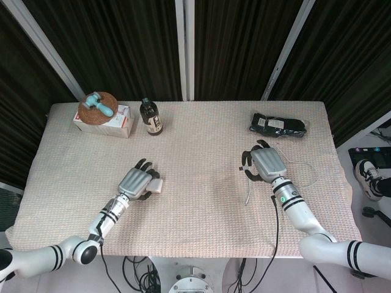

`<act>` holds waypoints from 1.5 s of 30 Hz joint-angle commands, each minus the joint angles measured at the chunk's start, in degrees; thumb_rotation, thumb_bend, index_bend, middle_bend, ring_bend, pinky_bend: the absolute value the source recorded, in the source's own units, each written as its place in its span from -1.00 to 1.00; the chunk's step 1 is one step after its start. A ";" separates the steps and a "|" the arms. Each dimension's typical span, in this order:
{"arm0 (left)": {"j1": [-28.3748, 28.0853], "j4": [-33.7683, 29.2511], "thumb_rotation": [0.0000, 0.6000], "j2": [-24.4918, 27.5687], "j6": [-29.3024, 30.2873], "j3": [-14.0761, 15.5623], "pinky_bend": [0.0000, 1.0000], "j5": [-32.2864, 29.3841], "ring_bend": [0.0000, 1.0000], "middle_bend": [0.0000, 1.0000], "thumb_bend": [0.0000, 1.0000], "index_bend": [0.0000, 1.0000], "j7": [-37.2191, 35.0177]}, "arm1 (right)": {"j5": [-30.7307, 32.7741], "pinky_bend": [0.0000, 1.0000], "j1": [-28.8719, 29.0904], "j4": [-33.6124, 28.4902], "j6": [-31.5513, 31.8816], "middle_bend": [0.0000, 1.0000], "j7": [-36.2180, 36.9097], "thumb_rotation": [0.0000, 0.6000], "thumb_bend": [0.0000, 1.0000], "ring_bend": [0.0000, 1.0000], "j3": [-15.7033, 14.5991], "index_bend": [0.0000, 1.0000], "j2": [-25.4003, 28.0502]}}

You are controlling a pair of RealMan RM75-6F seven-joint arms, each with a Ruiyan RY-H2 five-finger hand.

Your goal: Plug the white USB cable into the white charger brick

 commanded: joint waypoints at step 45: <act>-4.06 -22.12 1.00 0.77 20.54 -6.09 -0.99 -19.87 -0.51 -0.07 -0.29 -0.10 30.61 | 29.95 -0.74 25.37 10.23 -0.87 0.11 -14.96 1.00 -0.32 -0.35 9.98 0.30 -22.77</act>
